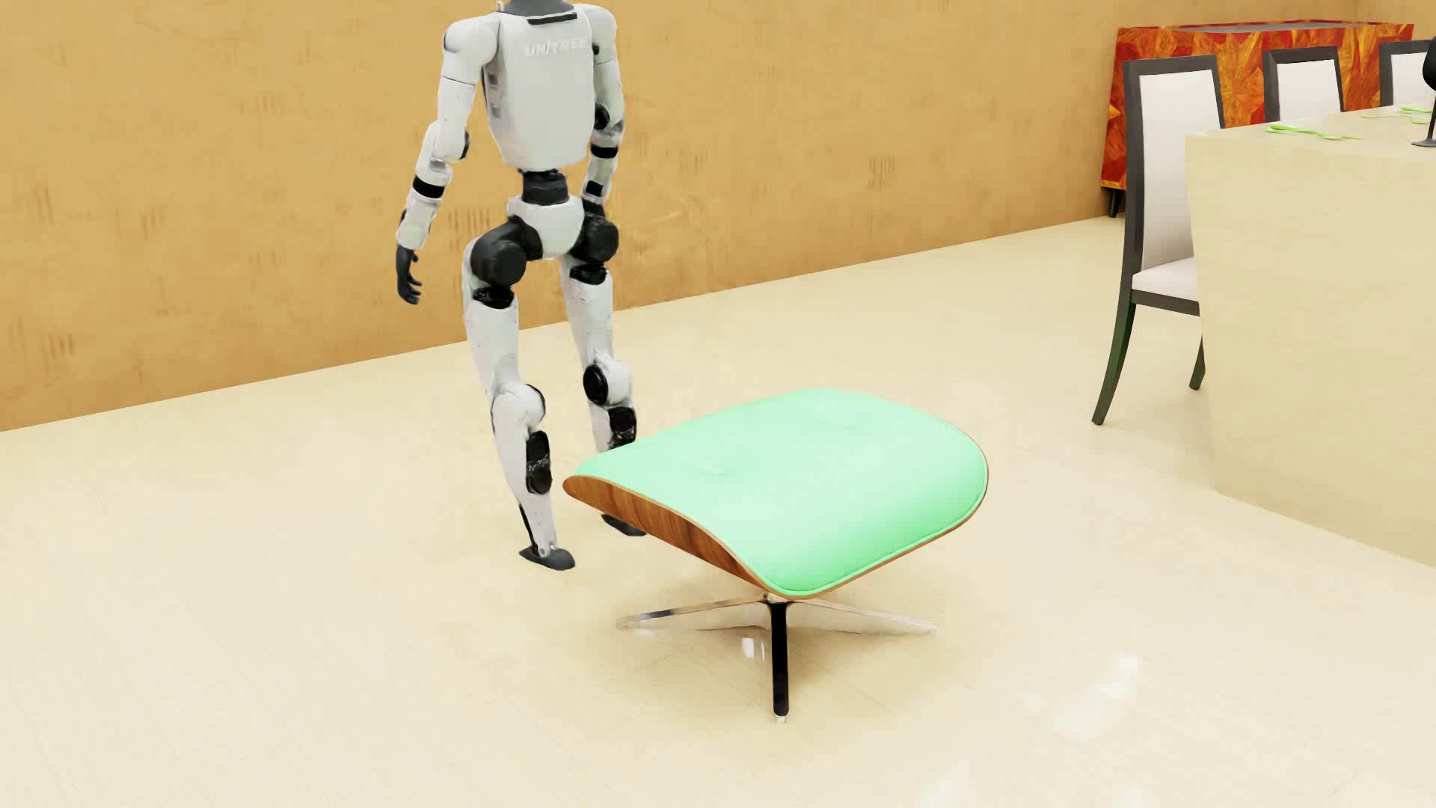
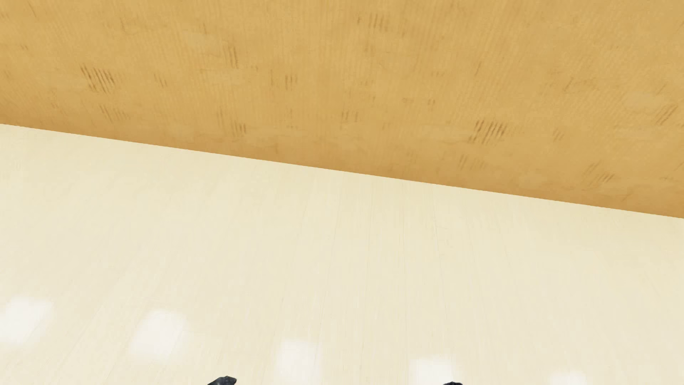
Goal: Rest on green chair
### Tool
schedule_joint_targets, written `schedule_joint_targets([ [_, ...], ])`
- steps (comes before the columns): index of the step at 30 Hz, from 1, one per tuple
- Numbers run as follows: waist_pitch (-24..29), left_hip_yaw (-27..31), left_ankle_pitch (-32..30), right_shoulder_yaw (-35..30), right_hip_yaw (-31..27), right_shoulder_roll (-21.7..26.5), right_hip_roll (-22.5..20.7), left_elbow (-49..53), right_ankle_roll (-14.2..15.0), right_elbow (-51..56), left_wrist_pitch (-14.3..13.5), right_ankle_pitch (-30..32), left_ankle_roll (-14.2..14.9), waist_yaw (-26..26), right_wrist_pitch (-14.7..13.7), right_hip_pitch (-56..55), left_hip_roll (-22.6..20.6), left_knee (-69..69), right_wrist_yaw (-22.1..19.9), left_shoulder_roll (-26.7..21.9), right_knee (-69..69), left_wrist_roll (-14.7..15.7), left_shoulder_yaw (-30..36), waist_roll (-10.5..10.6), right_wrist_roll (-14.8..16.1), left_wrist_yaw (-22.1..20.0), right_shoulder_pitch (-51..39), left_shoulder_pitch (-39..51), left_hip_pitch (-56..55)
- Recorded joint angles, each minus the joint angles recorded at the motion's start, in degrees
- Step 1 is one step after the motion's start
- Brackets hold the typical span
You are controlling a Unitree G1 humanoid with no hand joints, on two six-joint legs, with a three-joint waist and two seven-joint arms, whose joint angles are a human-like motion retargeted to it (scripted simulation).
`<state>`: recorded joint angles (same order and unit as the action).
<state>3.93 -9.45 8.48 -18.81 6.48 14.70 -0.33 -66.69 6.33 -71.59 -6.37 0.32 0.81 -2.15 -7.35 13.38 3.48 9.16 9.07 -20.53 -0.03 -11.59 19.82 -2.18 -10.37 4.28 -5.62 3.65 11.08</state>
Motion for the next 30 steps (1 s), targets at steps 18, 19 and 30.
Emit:
schedule_joint_targets([
  [18, 3.5, 2.2, -0.9, -3.4, -1.2, -1.6, 0.1, 7.9, -2.1, 6.6, -1.7, 0.5, -1.8, 0.5, -0.1, -6.3, -0.7, 4.5, -0.1, 0.8, -5.0, -1.7, 5.0, 0.5, 1.4, 5.0, -4.0, 4.1, -6.2],
  [19, 4.9, 3.4, 0.0, -4.4, -1.9, -1.2, 0.6, 8.9, -2.0, 7.4, -1.7, -0.7, -1.7, 0.7, 0.1, -11.1, -0.3, 9.2, -0.3, 0.8, -10.2, -2.1, 6.7, 0.5, 1.4, 5.1, -6.3, 6.4, -10.6],
  [30, 27.5, 12.0, 8.3, -18.1, -6.3, 7.6, 5.8, 29.6, 2.7, 30.3, -4.1, -11.2, 2.6, 1.0, -3.4, -52.6, 4.5, 50.7, -1.6, -8.4, -56.6, -7.0, 32.3, 0.4, -0.5, 5.5, -25.3, 32.3, -48.9],
])
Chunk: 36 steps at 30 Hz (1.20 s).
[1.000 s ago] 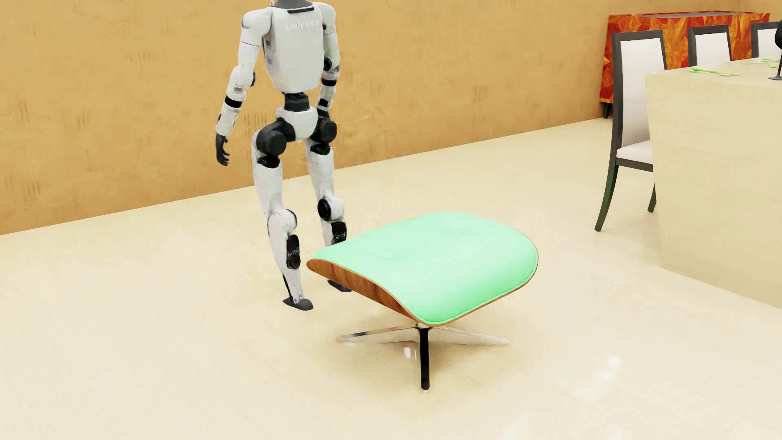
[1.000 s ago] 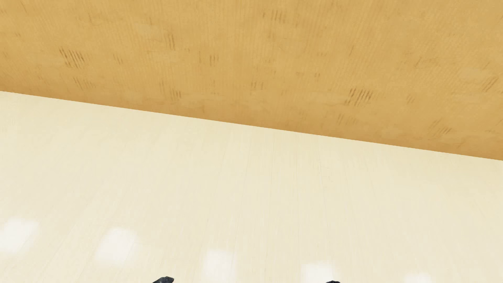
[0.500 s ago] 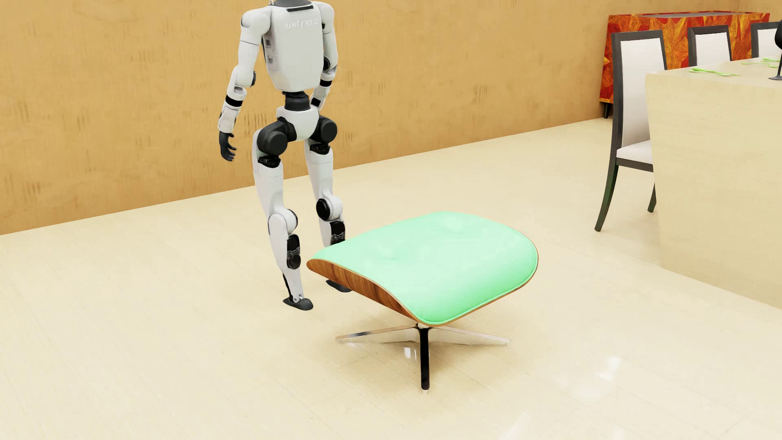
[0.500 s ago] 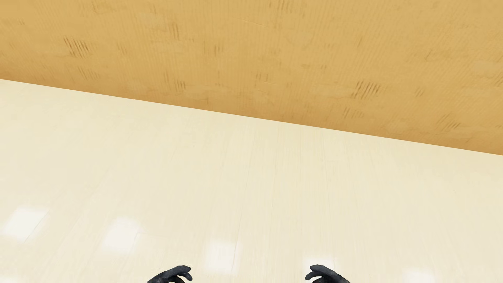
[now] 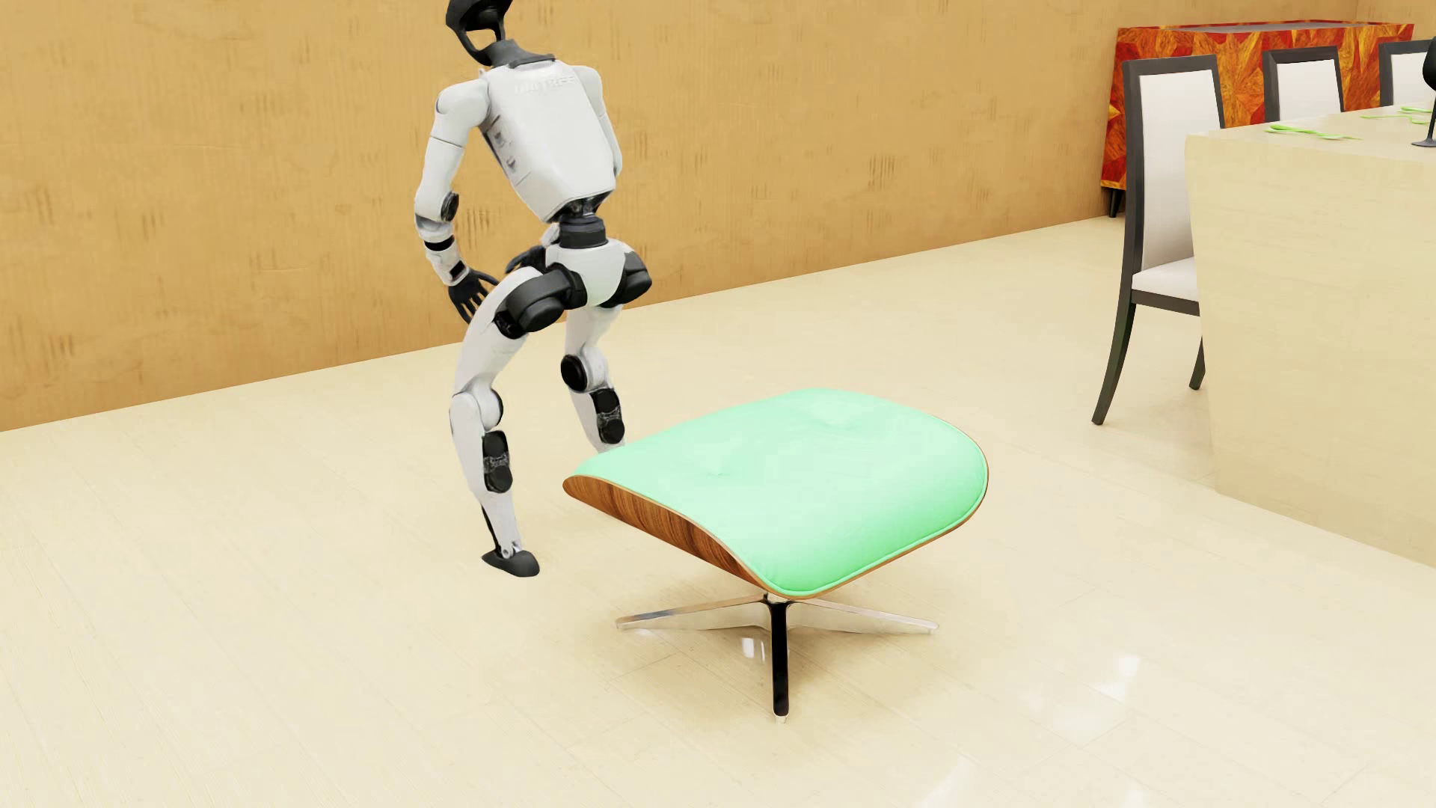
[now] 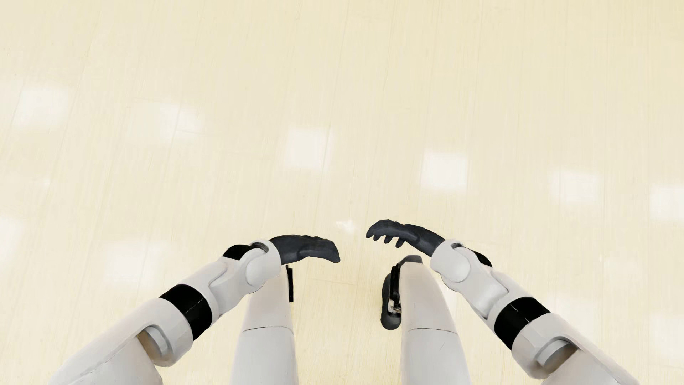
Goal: Rest on green chair
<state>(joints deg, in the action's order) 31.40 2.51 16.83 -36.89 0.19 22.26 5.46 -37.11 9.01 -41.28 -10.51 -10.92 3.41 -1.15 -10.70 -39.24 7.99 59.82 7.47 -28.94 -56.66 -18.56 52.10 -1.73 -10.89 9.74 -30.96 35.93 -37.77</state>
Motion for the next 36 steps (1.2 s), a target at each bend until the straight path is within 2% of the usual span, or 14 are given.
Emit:
schedule_joint_targets([
  [3, 6.0, 2.8, 2.7, -5.5, -1.9, 8.2, 1.2, 9.7, 1.2, 12.7, -4.7, -2.6, 1.2, 0.2, -3.4, -11.8, 0.0, 11.5, 0.5, -4.8, -12.2, -2.4, 10.6, 0.2, 0.6, -1.5, -7.9, 12.7, -11.4],
  [5, 9.5, 4.4, 4.6, -9.7, -3.1, 13.4, 1.2, 16.7, 1.9, 21.0, -4.5, -4.2, 2.2, 0.5, -3.0, -19.0, 0.9, 19.2, 0.0, -8.3, -19.8, -0.9, 17.2, 0.4, 3.5, -3.0, -14.6, 20.8, -18.4],
  [6, 11.2, 5.4, 5.9, -11.7, -3.6, 15.8, 1.2, 20.6, 2.4, 24.4, -4.0, -5.2, 2.9, 0.6, -3.3, -22.3, 1.4, 22.9, -2.7, -10.6, -23.6, 0.8, 20.0, 0.2, 5.4, -8.3, -17.8, 24.0, -21.4],
  [10, 15.5, 8.4, 8.4, -15.8, -5.8, 27.2, 2.5, 36.9, 4.6, 40.5, -3.2, -7.5, 4.5, 0.8, -5.2, -34.9, 1.7, 36.3, -12.3, -21.1, -37.3, 7.3, 29.1, 0.5, 13.2, -22.3, -24.8, 35.3, -33.4],
  [14, 18.6, 10.6, 9.1, -14.2, -8.5, 35.2, 3.7, 47.2, 6.1, 53.0, -4.3, -7.9, 6.4, 0.8, -8.2, -44.6, 1.5, 46.3, -20.6, -28.3, -48.0, 9.5, 32.3, 1.0, 16.8, -31.5, -25.0, 40.4, -42.1],
  [19, 20.1, 12.2, 6.8, -8.3, -10.5, 38.1, 4.0, 52.3, 6.2, 59.8, -4.8, -6.4, 7.3, 0.9, -9.7, -49.5, 0.9, 53.9, -24.2, -33.0, -56.1, 9.0, 28.3, 1.3, 17.3, -35.8, -19.5, 36.7, -46.6],
  [21, 19.7, 12.3, 5.4, -5.9, -10.1, 36.4, 4.0, 50.4, 5.8, 58.2, -4.5, -2.8, 7.3, 0.8, -9.1, -47.5, 1.3, 54.3, -23.3, -32.4, -55.7, 8.0, 23.5, 1.2, 16.4, -34.6, -16.1, 31.6, -44.8],
  [24, 17.3, 12.1, 2.9, -1.2, -9.5, 30.5, 3.8, 44.3, 5.4, 51.6, -3.8, -0.8, 6.6, 0.9, -7.0, -42.8, 1.4, 53.4, -17.6, -28.2, -54.6, 5.9, 13.4, 1.4, 13.1, -28.2, -9.7, 20.6, -40.7],
  [27, 13.9, 11.7, 3.2, 6.5, -9.0, 20.7, 3.5, 34.6, 4.1, 42.2, -3.7, -0.6, 5.6, 0.9, -5.5, -36.8, 1.6, 54.2, -12.9, -20.2, -55.4, 2.4, 1.4, 0.6, 8.0, -19.9, -0.3, 8.7, -34.1],
  [29, 11.0, 11.2, 3.4, 12.1, -8.8, 13.2, 3.3, 27.3, 3.7, 35.3, -3.4, -0.4, 5.3, 0.9, -5.0, -33.4, 2.0, 54.2, -13.9, -13.7, -55.2, 0.7, -8.4, 0.6, 5.7, -17.6, 6.4, -0.4, -30.5],
  [31, 8.9, 10.9, 3.0, 17.6, -8.7, 7.0, 3.0, 21.4, 3.4, 28.6, -1.5, -0.1, 5.0, 1.0, -4.8, -31.1, 2.0, 53.7, -18.9, -8.4, -54.6, 2.5, -17.1, 0.7, 7.3, -23.2, 11.6, -8.7, -28.3],
  [33, 7.5, 10.6, 2.4, 21.3, -8.6, 1.8, 2.3, 15.5, 2.6, 21.1, 1.2, 0.4, 4.7, 1.2, -3.7, -29.2, 2.0, 53.1, -25.0, -4.0, -54.0, 7.1, -23.7, 0.6, 10.6, -29.1, 15.6, -15.2, -26.7],
  [34, 7.0, 10.6, 2.1, 22.4, -8.6, -0.2, 2.0, 11.3, 2.2, 16.2, 3.0, 0.6, 4.8, 1.3, -2.6, -28.3, 2.0, 52.8, -26.5, -1.9, -53.8, 9.8, -26.1, 0.4, 12.8, -30.1, 17.3, -17.4, -25.7],
  [36, 6.2, 10.0, 1.7, 24.1, -8.2, -2.5, 1.1, -0.6, 1.0, 3.6, 6.5, 0.7, 4.5, 1.1, 1.5, -26.2, 2.1, 52.4, -22.2, 1.7, -53.5, 16.2, -30.2, 0.2, 14.5, -26.1, 19.4, -19.4, -23.8],
])
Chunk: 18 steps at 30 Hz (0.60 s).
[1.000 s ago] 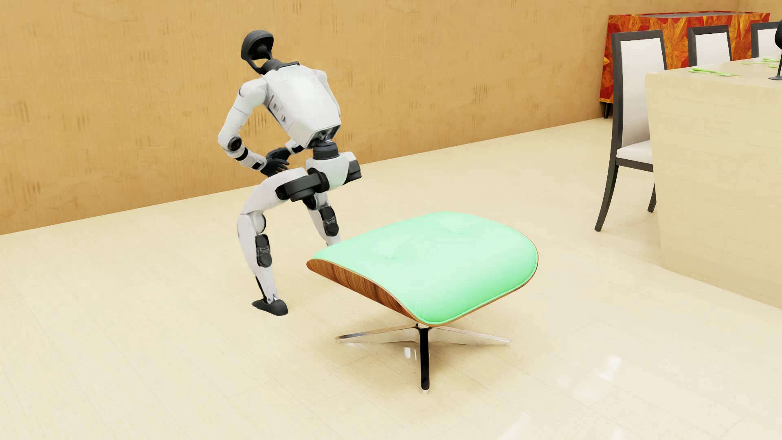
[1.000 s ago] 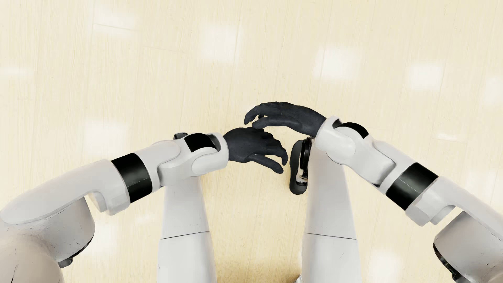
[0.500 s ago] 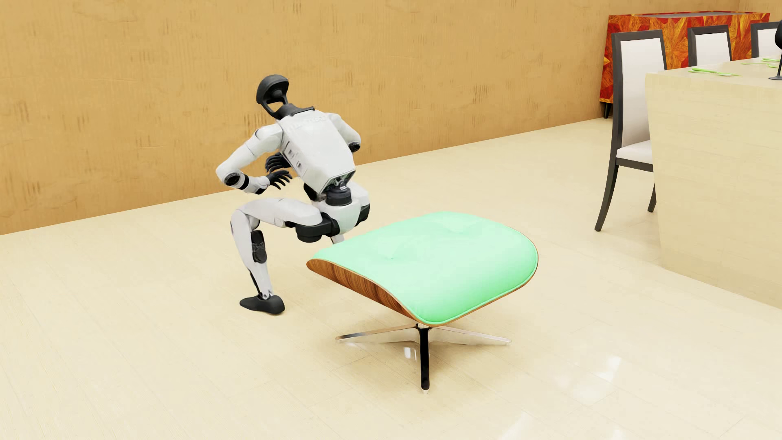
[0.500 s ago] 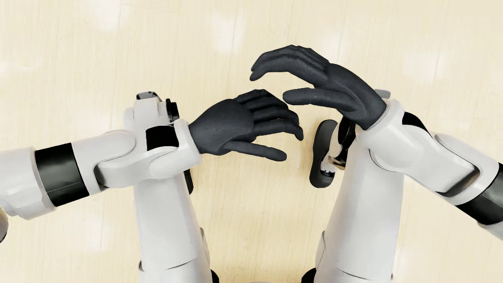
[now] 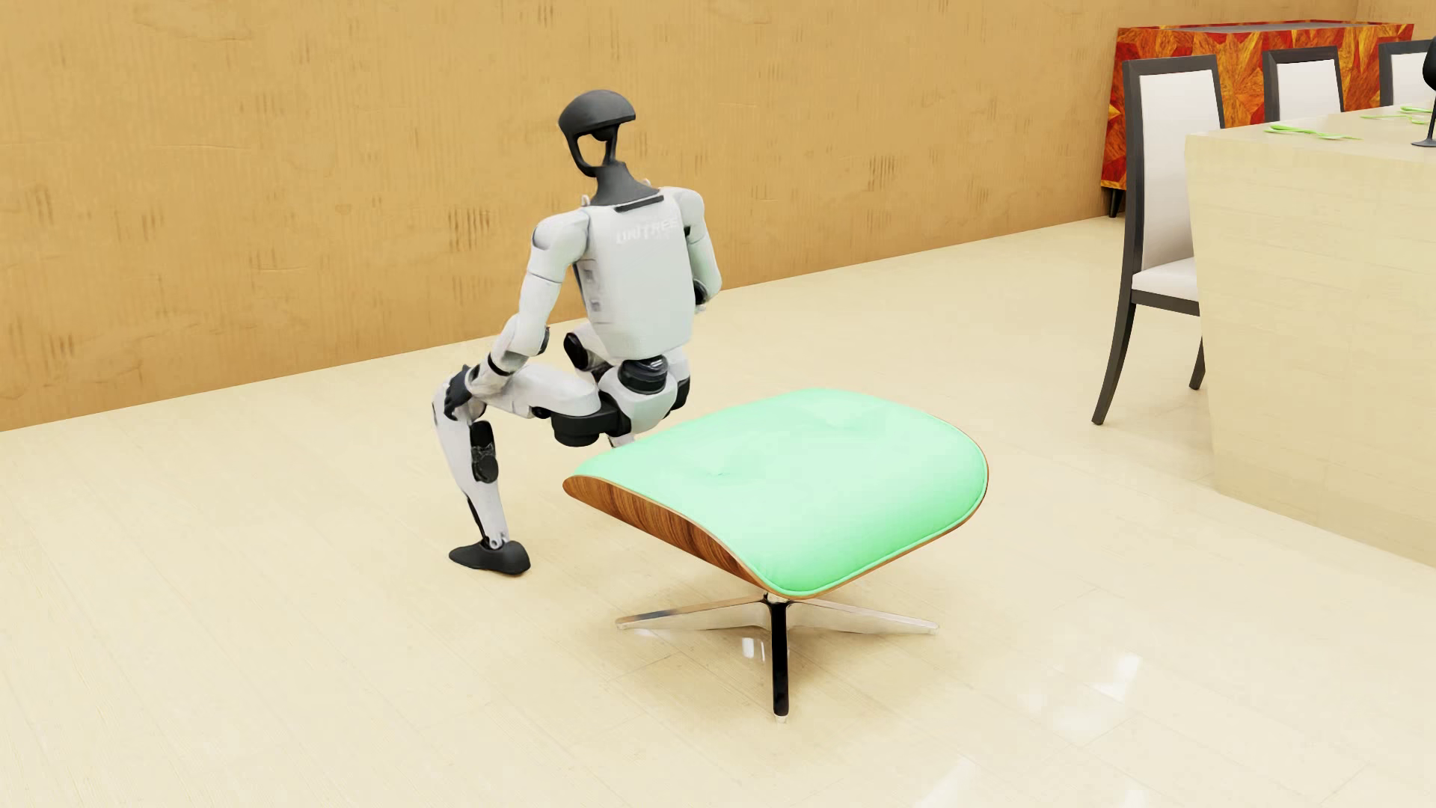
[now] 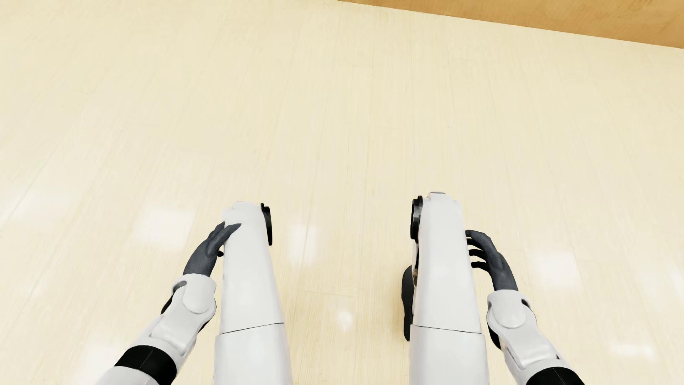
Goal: Rest on green chair
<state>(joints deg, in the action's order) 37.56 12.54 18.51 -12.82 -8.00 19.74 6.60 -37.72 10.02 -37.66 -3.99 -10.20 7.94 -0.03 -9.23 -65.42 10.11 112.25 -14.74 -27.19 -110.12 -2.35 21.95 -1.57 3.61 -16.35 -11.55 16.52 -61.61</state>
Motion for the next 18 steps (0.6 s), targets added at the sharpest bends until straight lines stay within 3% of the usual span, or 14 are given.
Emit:
schedule_joint_targets([
  [2, -0.8, -0.5, -0.1, -1.0, 0.4, -0.2, -0.1, -13.6, -1.3, -15.3, 4.0, -0.2, 0.1, 0.1, 4.5, 1.8, -0.1, -0.3, 10.5, 1.5, -0.1, 1.9, -1.9, -0.3, -2.7, 7.5, 0.3, -1.0, 1.9],
  [3, -1.2, -0.7, -0.1, -2.4, 0.6, -0.3, -0.1, -19.5, -1.8, -22.5, 4.9, -0.3, 0.1, 0.1, 5.7, 2.7, -0.1, -0.4, 17.0, 1.5, -0.2, 0.5, -2.2, -0.4, -6.7, 11.6, 0.0, -2.1, 2.7],
  [4, -1.6, -0.9, -0.1, -4.6, 0.7, -0.8, -0.3, -24.2, -2.2, -27.9, 4.8, -0.4, 0.2, 0.2, 5.3, 3.3, 0.0, -0.4, 21.7, 1.5, -0.2, -1.9, -2.2, -0.6, -12.4, 15.0, 0.2, -3.6, 3.4],
  [5, -2.1, -1.1, 0.0, -6.8, 0.9, -2.0, -0.6, -27.1, -2.5, -30.6, 4.6, -0.4, 0.2, 0.2, 4.5, 3.6, 0.3, -0.5, 26.2, 1.4, -0.2, -6.2, -2.5, -0.9, -18.9, 19.8, 1.2, -5.8, 4.0],
  [6, -2.5, -1.1, -0.1, -7.3, 0.9, -3.2, -0.5, -27.9, -2.6, -32.0, 3.4, -0.5, 0.1, 0.2, 3.8, 3.9, 0.3, -0.5, 28.8, 1.5, -0.3, -10.5, -2.8, -0.9, -22.9, 24.0, 3.0, -8.3, 4.2],
  [7, -3.0, -1.2, 0.0, -6.2, 0.9, -4.2, -0.4, -27.6, -2.5, -32.6, 2.3, -0.5, 0.0, 0.2, 3.9, 4.1, 0.2, -0.6, 29.7, 1.6, -0.3, -12.6, -3.8, -1.0, -23.5, 27.4, 5.5, -11.3, 4.5],
  [8, -3.4, -1.2, 0.0, -4.5, 1.0, -4.9, -0.3, -26.9, -2.4, -32.7, 1.3, -0.5, 0.0, 0.2, 4.2, 4.2, 0.3, -0.6, 28.4, 2.0, -0.3, -14.1, -5.1, -1.2, -22.1, 28.4, 8.0, -14.4, 4.6],
  [10, -4.2, -1.1, 0.1, -2.0, 1.0, -5.2, -0.3, -25.3, -1.9, -30.5, 0.8, -0.4, -0.1, 0.2, 4.1, 4.4, 0.6, -0.5, 27.8, 3.5, -0.1, -12.8, -8.2, -1.2, -18.2, 29.5, 12.1, -20.1, 4.8],
  [12, -4.3, -1.1, 0.2, -1.4, 1.1, -5.6, -0.3, -24.0, -1.4, -26.9, 0.3, -0.2, -0.3, 0.2, 3.2, 5.1, 0.9, -0.5, 28.2, 5.2, 0.2, -13.1, -9.2, -1.1, -17.6, 29.1, 13.6, -22.9, 5.3],
  [14, -4.3, -1.1, 0.2, -2.2, 1.3, -6.0, -0.3, -23.0, -1.2, -24.5, 0.4, -0.1, -0.4, 0.3, 2.3, 5.7, 1.1, -0.5, 28.0, 6.2, 0.4, -12.2, -8.9, -1.1, -18.0, 27.7, 12.8, -23.4, 5.9],
  [16, -4.5, -1.2, 0.2, -3.6, 1.3, -6.7, -0.3, -22.0, -1.2, -24.6, -0.3, -0.1, -0.4, 0.1, 2.8, 6.2, 1.3, -0.6, 26.8, 5.4, 0.5, -13.9, -7.3, -1.2, -17.0, 29.9, 11.1, -21.6, 6.4],
  [18, -4.4, -1.2, 0.2, -4.5, 1.3, -7.1, -0.4, -22.1, -1.4, -25.3, -0.5, -0.1, -0.5, 0.1, 2.9, 6.6, 1.2, -0.6, 24.2, 4.1, 0.5, -14.1, -4.9, -1.3, -16.2, 28.5, 9.1, -18.6, 6.7],
])
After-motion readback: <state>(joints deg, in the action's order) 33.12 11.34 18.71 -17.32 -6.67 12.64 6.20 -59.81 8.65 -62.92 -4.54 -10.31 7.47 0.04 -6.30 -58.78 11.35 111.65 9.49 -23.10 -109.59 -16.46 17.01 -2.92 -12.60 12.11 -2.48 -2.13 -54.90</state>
